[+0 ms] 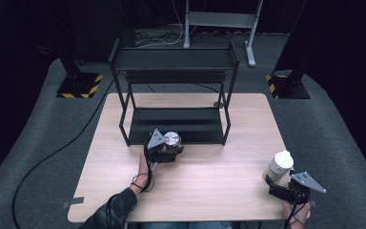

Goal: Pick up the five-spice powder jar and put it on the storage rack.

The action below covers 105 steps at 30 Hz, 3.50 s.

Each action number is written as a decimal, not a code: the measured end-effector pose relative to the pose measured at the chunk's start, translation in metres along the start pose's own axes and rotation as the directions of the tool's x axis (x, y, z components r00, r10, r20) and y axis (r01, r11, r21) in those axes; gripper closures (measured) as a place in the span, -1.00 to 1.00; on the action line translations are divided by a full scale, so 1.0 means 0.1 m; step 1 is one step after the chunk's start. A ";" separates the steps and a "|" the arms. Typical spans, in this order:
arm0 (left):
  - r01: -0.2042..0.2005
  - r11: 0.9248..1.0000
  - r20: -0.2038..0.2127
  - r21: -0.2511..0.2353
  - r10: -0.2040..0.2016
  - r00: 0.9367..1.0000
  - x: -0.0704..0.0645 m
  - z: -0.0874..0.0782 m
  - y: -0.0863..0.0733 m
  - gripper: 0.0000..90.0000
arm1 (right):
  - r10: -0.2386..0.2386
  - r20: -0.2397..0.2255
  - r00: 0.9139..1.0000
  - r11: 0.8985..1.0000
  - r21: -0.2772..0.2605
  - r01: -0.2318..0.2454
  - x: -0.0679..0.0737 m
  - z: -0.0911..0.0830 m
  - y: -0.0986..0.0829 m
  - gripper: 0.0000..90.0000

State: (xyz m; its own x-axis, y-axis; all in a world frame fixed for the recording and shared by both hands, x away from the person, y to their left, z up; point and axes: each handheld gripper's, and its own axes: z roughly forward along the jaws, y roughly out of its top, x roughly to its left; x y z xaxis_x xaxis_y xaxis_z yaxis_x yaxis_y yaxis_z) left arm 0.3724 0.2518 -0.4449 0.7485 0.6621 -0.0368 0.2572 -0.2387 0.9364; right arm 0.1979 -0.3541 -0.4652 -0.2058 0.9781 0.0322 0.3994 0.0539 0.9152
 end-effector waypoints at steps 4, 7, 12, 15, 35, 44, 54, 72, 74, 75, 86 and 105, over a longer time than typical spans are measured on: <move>-0.010 1.000 0.000 -0.006 0.010 1.000 0.04 -0.06 0.05 -0.33 | 0.000 -0.002 1.000 1.000 0.000 0.000 0.00 0.00 0.00 -1.00; -0.009 1.000 -0.002 -0.009 0.009 1.000 0.09 -0.12 0.10 -0.33 | -0.002 -0.004 1.000 1.000 0.001 0.002 0.00 0.00 0.00 -1.00; 0.001 1.000 0.002 -0.019 -0.001 1.000 0.15 -0.17 0.13 -0.33 | -0.002 -0.004 1.000 1.000 0.003 0.002 0.00 0.00 0.00 -1.00; -0.005 1.000 0.010 -0.024 0.006 1.000 0.22 -0.22 0.18 -0.33 | -0.003 -0.004 1.000 1.000 0.005 0.003 0.00 0.00 0.01 -1.00; -0.040 0.999 0.028 -0.029 0.040 0.999 0.42 -0.35 0.50 -0.33 | -0.006 -0.008 1.000 1.000 0.012 0.007 -0.01 0.01 0.02 -1.00; -0.034 0.999 0.032 -0.036 0.035 0.999 0.49 -0.38 0.61 -0.33 | -0.006 -0.008 1.000 1.000 0.012 0.007 -0.01 0.01 0.02 -1.00; -0.030 0.999 0.023 -0.045 0.031 0.999 0.57 -0.42 0.72 -0.33 | -0.006 -0.010 1.000 1.000 0.014 0.006 -0.01 0.01 0.02 -1.00; -0.046 0.997 0.013 -0.059 0.047 0.999 0.69 -0.48 0.97 -0.33 | -0.006 -0.011 1.000 1.000 0.017 0.007 -0.01 0.01 0.03 -1.00; -0.046 0.997 0.011 -0.059 0.047 0.999 0.71 -0.48 1.00 -0.33 | -0.006 -0.011 1.000 1.000 0.019 0.007 -0.01 0.01 0.03 -1.00; -0.049 0.997 0.009 -0.058 0.049 0.999 0.71 -0.49 1.02 -0.33 | -0.006 -0.011 1.000 1.000 0.019 0.007 -0.01 0.01 0.03 -1.00; -0.060 0.996 -0.003 -0.060 0.060 0.998 0.78 -0.51 1.16 -0.33 | -0.005 -0.011 1.000 1.000 0.020 0.005 -0.02 0.01 0.03 -1.00; -0.084 0.994 -0.006 -0.066 0.084 0.996 0.85 -0.56 1.37 -0.33 | -0.005 -0.009 1.000 1.000 0.020 0.006 -0.01 0.01 0.03 -1.00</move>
State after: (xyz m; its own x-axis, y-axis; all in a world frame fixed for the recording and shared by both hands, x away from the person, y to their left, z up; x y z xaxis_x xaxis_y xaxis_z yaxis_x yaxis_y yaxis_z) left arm 0.4370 0.3158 -0.3004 0.7637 0.6440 0.0439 0.1524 -0.2459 0.9572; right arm 0.2008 -0.3548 -0.4627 -0.2164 0.9758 0.0311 0.4158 0.0633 0.9073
